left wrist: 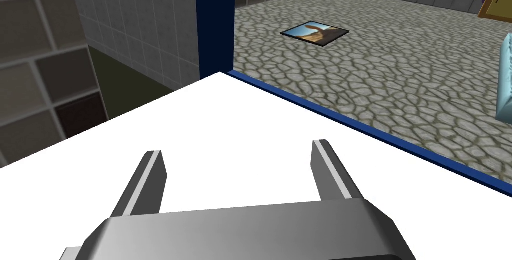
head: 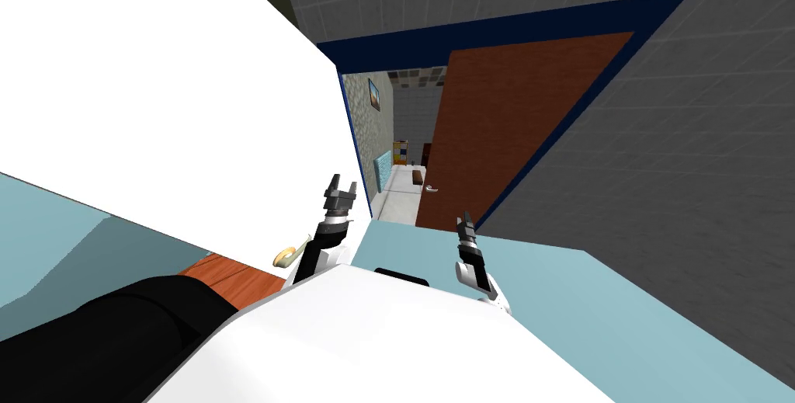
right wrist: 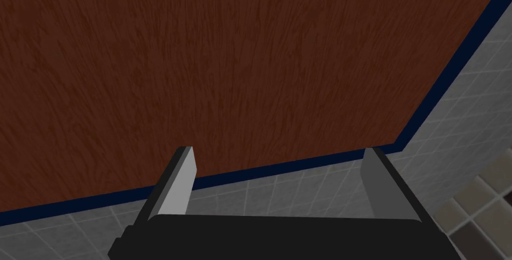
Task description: Pull the door open
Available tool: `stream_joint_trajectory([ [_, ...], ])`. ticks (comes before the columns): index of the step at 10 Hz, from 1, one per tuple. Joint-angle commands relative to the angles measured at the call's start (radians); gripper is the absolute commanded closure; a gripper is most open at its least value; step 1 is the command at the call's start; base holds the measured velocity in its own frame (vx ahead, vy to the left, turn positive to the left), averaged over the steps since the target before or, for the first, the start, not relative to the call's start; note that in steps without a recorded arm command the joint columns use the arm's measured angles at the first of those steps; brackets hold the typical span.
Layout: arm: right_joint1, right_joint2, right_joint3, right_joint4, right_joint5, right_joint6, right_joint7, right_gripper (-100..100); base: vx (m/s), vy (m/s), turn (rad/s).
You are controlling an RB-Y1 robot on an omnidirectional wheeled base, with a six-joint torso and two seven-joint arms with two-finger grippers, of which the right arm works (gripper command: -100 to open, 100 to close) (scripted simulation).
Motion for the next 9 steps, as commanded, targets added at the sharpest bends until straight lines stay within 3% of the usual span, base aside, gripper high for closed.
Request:
stream_joint_trajectory([
  [1, -0.007, -0.001, -0.003, 0.030, -0.001, -0.006, -0.002, -100, 0.066, -0.022, 0.036],
  [5, -0.064, -0.012, -0.025, 0.170, -0.010, -0.033, -0.008, -100, 0.084, -0.026, 0.144],
  [7, -0.077, -0.014, -0.030, 0.214, -0.011, -0.040, -0.009, -100, 0.069, -0.021, 0.055],
  [8, -0.077, -0.014, -0.030, 0.214, -0.011, -0.040, -0.009, -100, 0.041, -0.008, 0.054],
  [9, -0.091, -0.017, -0.035, 0.249, -0.013, -0.046, -0.010, -100, 0.041, -0.007, 0.095],
])
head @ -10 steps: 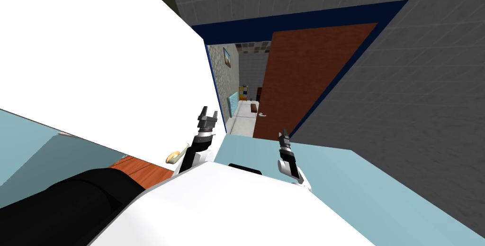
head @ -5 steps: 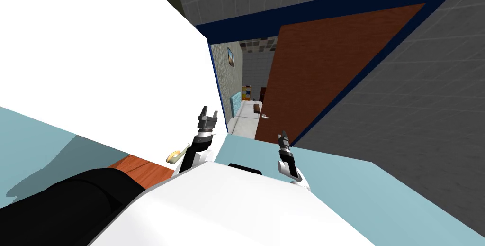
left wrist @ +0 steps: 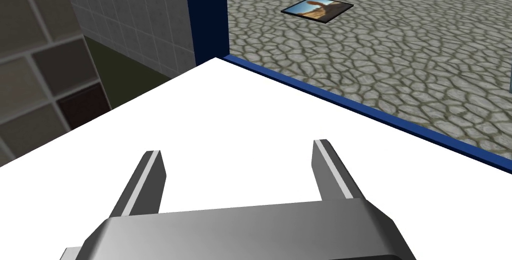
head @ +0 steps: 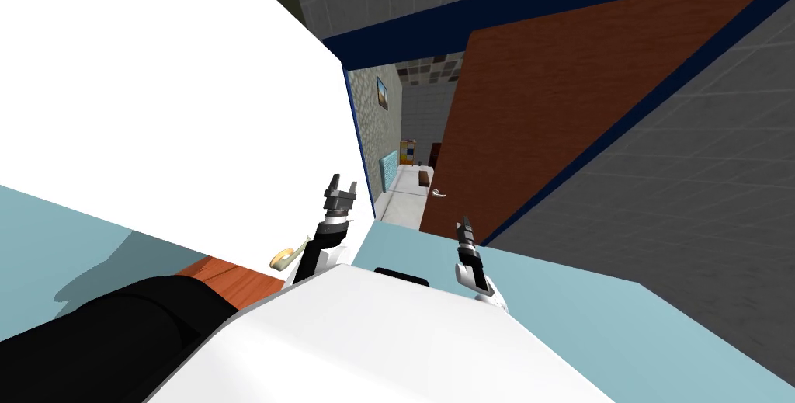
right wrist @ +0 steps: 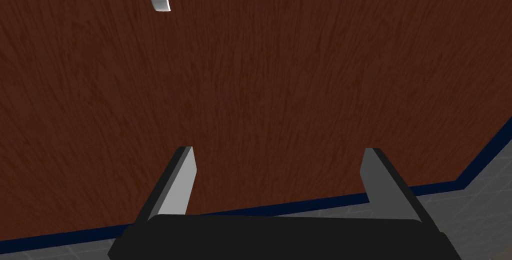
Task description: Pull the door open
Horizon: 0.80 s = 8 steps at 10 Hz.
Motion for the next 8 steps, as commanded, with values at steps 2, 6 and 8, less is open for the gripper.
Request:
stream_joint_trajectory([
  [2, -0.031, -0.002, -0.012, 0.075, -0.004, -0.015, -0.001, -100, 0.079, -0.033, 0.159],
  [6, -0.067, -0.007, -0.026, 0.176, -0.009, -0.033, -0.005, -100, 0.073, -0.029, 0.098],
  [8, -0.090, -0.011, -0.035, 0.236, -0.013, -0.044, -0.008, -100, 0.083, -0.040, 0.128],
])
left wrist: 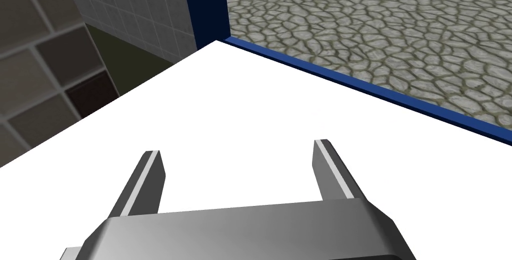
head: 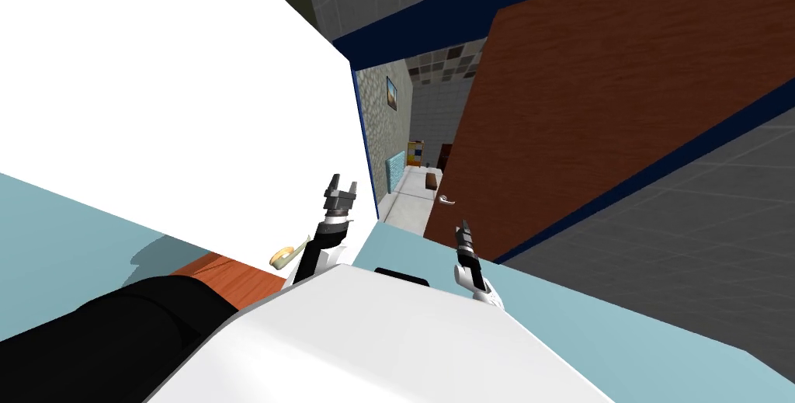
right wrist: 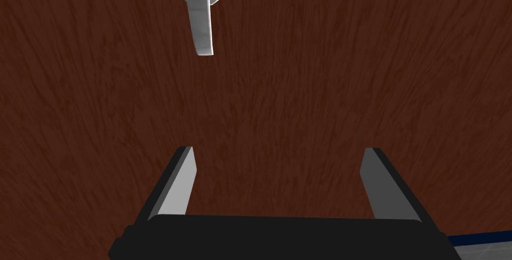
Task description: Pull the door open
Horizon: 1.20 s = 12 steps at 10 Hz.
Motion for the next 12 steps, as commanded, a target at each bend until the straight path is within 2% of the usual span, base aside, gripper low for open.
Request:
stream_joint_trajectory([
  [1, -0.011, -0.004, -0.003, 0.033, -0.001, -0.010, -0.003, -100, 0.072, -0.018, 0.027],
  [10, -0.096, -0.015, -0.035, 0.257, -0.014, -0.051, -0.012, -100, 0.068, -0.039, 0.100],
  [12, -0.108, -0.016, -0.040, 0.287, -0.016, -0.057, -0.014, -100, 0.068, -0.034, 0.069],
])
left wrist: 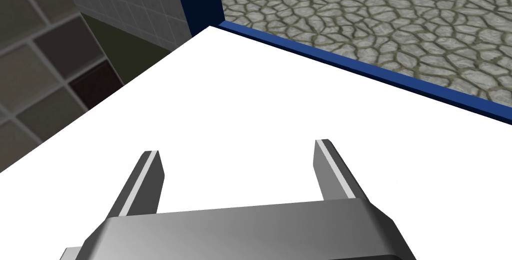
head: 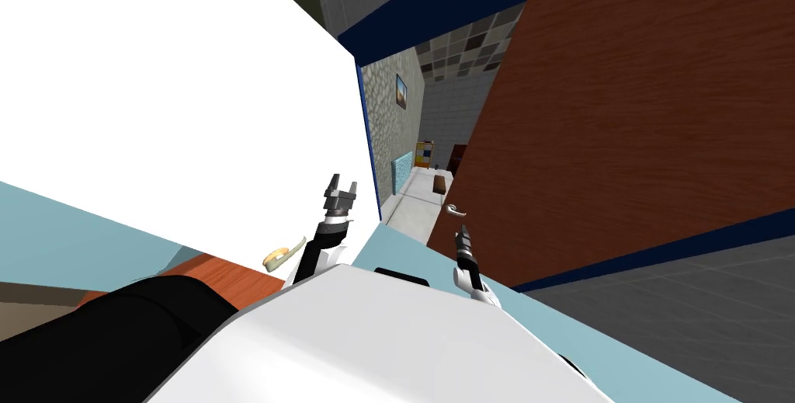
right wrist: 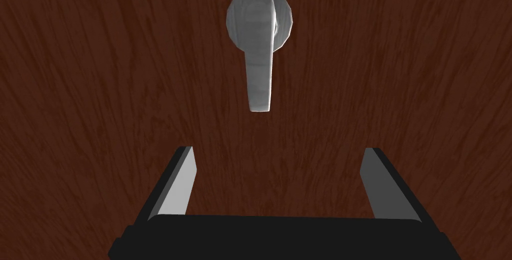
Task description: Pull the door open
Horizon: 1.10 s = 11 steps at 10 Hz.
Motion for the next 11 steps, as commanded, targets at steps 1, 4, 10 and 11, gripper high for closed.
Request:
stream_joint_trajectory([
  [1, -0.011, -0.001, -0.005, 0.033, -0.002, -0.007, -0.001, -100, 0.055, -0.039, 0.064],
  [4, 0.007, -0.030, -0.012, 0.040, -0.008, -0.023, -0.027, -100, 0.107, 0.006, 0.083],
  [10, 0.046, -0.084, -0.029, 0.055, -0.021, -0.047, -0.077, -100, 0.155, -0.007, 0.086],
  [11, 0.046, -0.084, -0.029, 0.055, -0.021, -0.047, -0.077, -100, 0.075, -0.010, -0.004],
])
